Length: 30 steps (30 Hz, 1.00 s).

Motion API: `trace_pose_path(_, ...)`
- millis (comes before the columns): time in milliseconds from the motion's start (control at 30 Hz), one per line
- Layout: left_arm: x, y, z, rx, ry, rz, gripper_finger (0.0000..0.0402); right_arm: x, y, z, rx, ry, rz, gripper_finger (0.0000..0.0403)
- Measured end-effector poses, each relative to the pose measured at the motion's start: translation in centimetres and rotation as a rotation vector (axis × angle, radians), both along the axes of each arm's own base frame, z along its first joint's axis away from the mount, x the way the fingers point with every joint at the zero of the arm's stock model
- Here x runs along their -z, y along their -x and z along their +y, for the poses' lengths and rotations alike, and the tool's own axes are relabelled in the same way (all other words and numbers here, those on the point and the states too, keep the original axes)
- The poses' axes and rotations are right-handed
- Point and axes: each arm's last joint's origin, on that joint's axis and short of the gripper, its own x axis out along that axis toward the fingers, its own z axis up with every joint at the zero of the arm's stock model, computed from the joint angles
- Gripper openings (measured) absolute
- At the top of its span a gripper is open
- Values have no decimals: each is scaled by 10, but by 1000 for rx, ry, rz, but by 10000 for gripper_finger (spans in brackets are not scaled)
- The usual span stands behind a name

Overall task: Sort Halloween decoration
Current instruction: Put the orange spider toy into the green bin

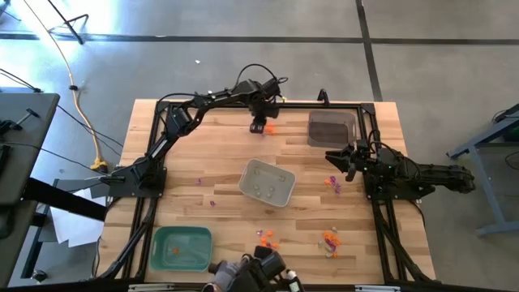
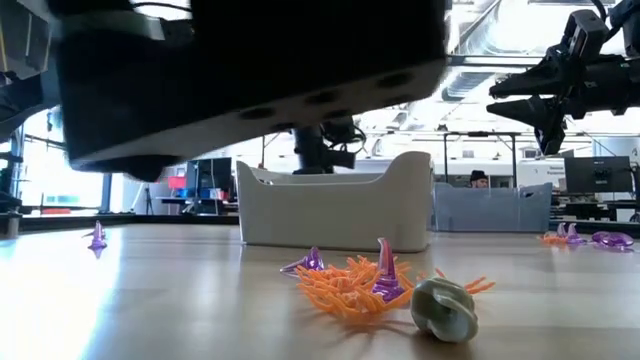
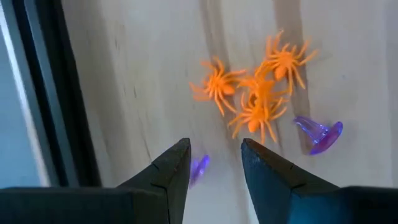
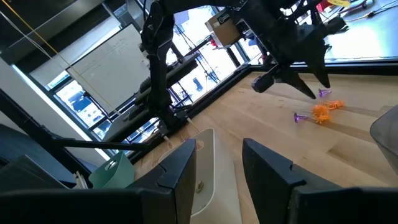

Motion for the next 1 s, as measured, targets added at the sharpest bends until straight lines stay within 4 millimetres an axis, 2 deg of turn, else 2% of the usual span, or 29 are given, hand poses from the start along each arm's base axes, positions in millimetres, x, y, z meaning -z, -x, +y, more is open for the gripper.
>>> trace_pose_path(367, -1, -2, 1, 287, -38, -37, 131, 0, 0, 0, 0, 0, 0, 126)
trace_pose_path(533, 0, 1, 2, 302, 26, -67, 131, 0, 0, 0, 0, 0, 0, 126)
trace_pose_path(700, 8, 12, 0, 318, 86, 4, 131, 0, 0, 0, 0, 0, 0, 126)
trace_pose_path(1000, 11, 12, 4, 369, 68, -1, 131, 0, 0, 0, 0, 0, 0, 126)
